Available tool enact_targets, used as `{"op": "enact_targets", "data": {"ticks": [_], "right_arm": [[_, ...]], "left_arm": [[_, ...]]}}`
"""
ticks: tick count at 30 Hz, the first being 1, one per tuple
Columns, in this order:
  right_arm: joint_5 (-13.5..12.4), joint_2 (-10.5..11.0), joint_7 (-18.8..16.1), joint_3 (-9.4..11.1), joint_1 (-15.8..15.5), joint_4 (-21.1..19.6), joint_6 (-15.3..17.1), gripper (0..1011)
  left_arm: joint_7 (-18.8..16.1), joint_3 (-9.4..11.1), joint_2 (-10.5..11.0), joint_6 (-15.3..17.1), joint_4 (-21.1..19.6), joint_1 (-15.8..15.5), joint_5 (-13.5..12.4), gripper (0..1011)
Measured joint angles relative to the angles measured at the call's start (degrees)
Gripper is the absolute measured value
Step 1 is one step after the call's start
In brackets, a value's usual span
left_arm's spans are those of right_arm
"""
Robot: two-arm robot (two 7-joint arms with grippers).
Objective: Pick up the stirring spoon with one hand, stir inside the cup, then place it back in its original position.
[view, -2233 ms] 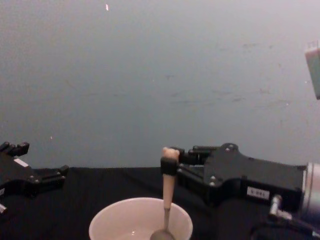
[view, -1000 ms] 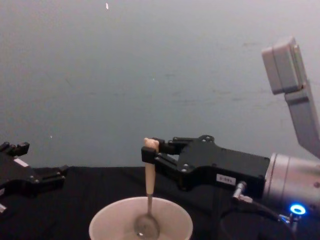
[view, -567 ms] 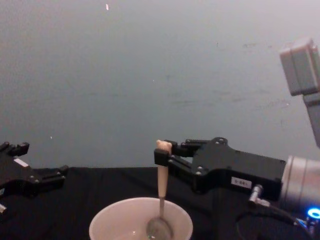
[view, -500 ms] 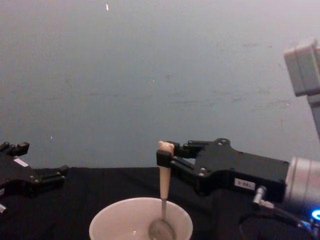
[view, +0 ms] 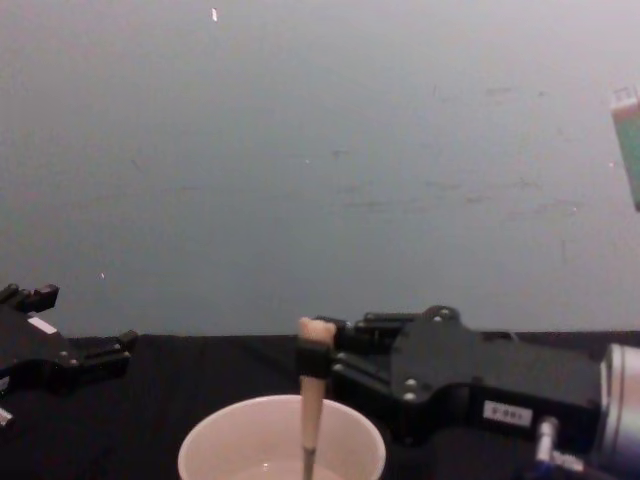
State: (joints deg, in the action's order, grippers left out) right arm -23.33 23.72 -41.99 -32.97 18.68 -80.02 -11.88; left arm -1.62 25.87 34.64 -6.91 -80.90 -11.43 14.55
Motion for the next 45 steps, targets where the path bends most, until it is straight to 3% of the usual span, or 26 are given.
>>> {"op": "enact_targets", "data": {"ticks": [8, 19, 35, 40, 45], "right_arm": [[0.11, -2.34, 0.04, -1.77, 1.84, 1.80, -0.39, 205], [1.97, -5.56, 3.02, -1.37, 5.61, 7.79, -1.59, 205], [2.44, -5.26, 4.05, 0.42, 5.33, 8.30, -1.43, 205], [1.96, -4.57, 4.01, 1.20, 4.80, 6.72, -1.29, 205], [-0.19, -3.00, 3.22, 2.68, 4.21, 3.20, -0.52, 205]], "left_arm": [[0.00, 0.00, 0.00, 0.00, 0.00, 0.00, 0.00, 1002], [0.00, 0.00, 0.00, 0.00, 0.00, 0.00, 0.00, 1001], [0.00, 0.00, 0.00, 0.00, 0.00, 0.00, 0.00, 1001], [0.00, 0.00, 0.00, 0.00, 0.00, 0.00, 0.00, 1001], [0.00, 0.00, 0.00, 0.00, 0.00, 0.00, 0.00, 1001]]}}
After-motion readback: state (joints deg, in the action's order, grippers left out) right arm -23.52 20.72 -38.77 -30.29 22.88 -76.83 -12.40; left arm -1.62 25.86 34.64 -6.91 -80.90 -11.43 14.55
